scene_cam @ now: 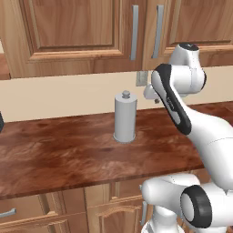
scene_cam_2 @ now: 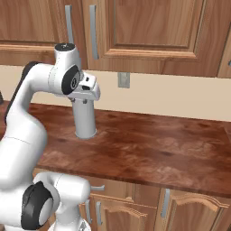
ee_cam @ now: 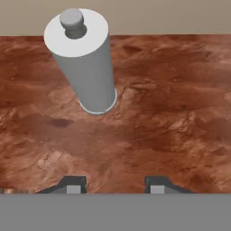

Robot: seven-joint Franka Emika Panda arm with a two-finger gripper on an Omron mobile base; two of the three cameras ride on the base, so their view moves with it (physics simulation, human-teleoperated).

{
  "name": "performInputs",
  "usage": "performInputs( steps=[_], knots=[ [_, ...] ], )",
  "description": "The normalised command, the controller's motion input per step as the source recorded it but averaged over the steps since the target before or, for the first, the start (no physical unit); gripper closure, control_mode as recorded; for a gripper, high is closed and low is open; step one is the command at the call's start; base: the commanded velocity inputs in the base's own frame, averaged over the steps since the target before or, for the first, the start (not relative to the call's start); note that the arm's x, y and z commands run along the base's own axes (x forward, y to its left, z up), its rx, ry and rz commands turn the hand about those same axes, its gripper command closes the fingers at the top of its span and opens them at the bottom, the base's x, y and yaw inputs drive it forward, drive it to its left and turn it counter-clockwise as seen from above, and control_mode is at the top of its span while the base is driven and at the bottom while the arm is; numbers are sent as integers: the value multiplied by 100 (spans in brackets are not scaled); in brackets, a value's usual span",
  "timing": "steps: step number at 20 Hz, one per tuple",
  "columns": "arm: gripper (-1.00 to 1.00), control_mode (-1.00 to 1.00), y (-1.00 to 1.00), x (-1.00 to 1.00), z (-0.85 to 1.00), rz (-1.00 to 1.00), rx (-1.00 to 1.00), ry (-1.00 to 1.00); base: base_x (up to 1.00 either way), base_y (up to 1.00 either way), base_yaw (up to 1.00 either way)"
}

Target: Move the condiment bottle and condiment bottle from the cabinet to the dining counter.

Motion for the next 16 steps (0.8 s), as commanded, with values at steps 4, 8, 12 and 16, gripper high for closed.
performInputs(
  steps=[4, 8, 12, 16],
  knots=[
    [-100, -100, 0, -43, 0, 0, 0, -7, 0, 0, 0],
    [-100, -100, 0, -77, 20, 0, 0, -39, 0, 0, 0],
    [-100, -100, 0, -52, 60, 0, 3, -50, 0, 0, 0],
    [-100, -100, 0, -40, 68, 0, 5, -55, 0, 0, 0]
  ],
)
